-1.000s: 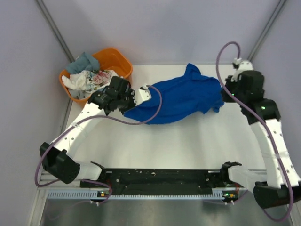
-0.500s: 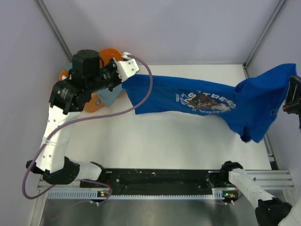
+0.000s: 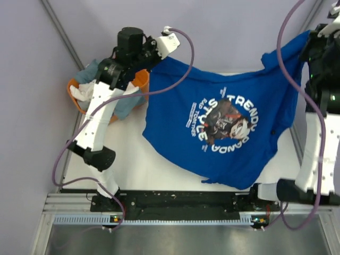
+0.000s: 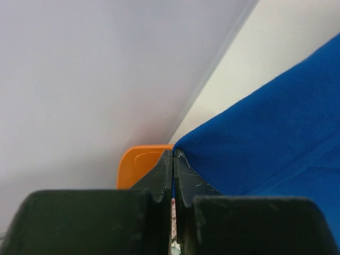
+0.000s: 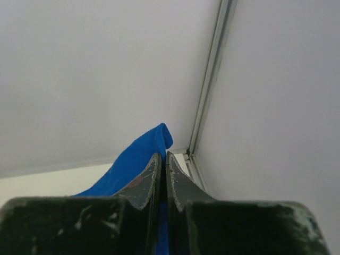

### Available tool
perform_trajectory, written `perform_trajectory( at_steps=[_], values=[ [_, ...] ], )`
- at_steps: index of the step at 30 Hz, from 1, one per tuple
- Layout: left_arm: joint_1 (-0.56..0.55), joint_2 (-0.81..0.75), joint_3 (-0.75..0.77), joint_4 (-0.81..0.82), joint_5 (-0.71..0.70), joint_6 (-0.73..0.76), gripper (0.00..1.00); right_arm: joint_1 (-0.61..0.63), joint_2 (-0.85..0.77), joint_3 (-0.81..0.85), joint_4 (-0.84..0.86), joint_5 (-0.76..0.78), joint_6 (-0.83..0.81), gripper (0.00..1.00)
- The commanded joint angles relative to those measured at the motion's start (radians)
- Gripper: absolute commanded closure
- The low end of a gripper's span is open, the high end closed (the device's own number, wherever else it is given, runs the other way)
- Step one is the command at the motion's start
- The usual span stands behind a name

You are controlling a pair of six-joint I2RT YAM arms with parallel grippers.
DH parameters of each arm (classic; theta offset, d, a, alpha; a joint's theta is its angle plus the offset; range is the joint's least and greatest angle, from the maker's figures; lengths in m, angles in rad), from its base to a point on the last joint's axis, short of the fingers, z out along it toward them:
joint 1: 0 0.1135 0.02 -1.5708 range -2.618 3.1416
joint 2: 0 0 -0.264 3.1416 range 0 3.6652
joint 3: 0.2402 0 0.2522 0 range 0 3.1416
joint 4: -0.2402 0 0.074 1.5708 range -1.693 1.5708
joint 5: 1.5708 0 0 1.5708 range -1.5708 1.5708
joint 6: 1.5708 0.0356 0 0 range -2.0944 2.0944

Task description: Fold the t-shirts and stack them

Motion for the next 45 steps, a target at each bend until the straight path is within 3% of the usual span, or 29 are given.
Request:
perform_trajectory(
  at_steps=[1, 5, 9, 14, 17, 21, 30, 33, 36, 39, 40, 41, 42, 44, 45],
  values=[
    [0.005, 0.12, 0.084, 0.263, -0.182, -0.079, 1.0, -0.208, 0.216, 0.093, 0.226, -0.274, 0.238, 1.0],
    [0.007, 0.235, 0.161, 0.435, -0.269, -0.099, 1.0, -0.247, 0.414, 0.349, 0.24, -0.34, 0.334, 1.0],
    [0.005, 0.298, 0.228, 0.631, -0.353, -0.047, 1.0, -0.282, 0.509, 0.57, 0.247, -0.343, 0.374, 1.0],
    [0.007, 0.322, 0.268, 0.735, -0.349, 0.019, 1.0, -0.36, 0.453, 0.568, 0.33, -0.395, 0.411, 1.0],
    [0.011, 0.309, 0.255, 0.661, -0.289, 0.007, 1.0, -0.371, 0.338, 0.421, 0.339, -0.472, 0.316, 1.0],
    [0.016, 0.273, 0.161, 0.523, -0.167, 0.022, 1.0, -0.371, 0.18, 0.111, 0.341, -0.709, 0.14, 1.0],
    [0.041, 0.187, -0.239, 0.089, 0.18, 0.194, 1.0, -0.37, -0.292, -0.784, 0.292, -1.164, -0.528, 1.0],
    [0.045, 0.189, -0.333, -0.055, 0.276, 0.256, 1.0, -0.37, -0.377, -0.909, 0.19, -1.149, -0.627, 1.0],
    [0.045, 0.197, -0.406, -0.181, 0.312, 0.352, 1.0, -0.356, -0.325, -0.919, -0.102, -1.135, -0.79, 1.0],
    [0.045, 0.203, -0.508, -0.209, 0.289, 0.404, 1.0, -0.281, -0.305, -0.956, -0.177, -1.041, -0.888, 1.0],
    [0.045, 0.206, -0.541, -0.202, 0.275, 0.415, 0.95, -0.279, -0.293, -0.948, -0.202, -1.037, -0.896, 1.0],
    [0.044, 0.207, -0.574, -0.196, 0.262, 0.424, 0.82, -0.279, -0.291, -0.948, -0.225, -1.034, -0.928, 1.0],
    [0.045, 0.207, -0.606, -0.18, 0.24, 0.421, 0.62, -0.276, -0.287, -0.949, -0.239, -1.021, -0.947, 1.0],
    [0.044, 0.198, -0.635, -0.125, 0.197, 0.401, 0.36, -0.272, -0.282, -0.955, -0.251, -0.998, -0.95, 1.0],
    [0.044, 0.191, -0.638, -0.117, 0.183, 0.398, 0.32, -0.265, -0.288, -0.963, -0.254, -0.992, -0.953, 1.0]
  ],
)
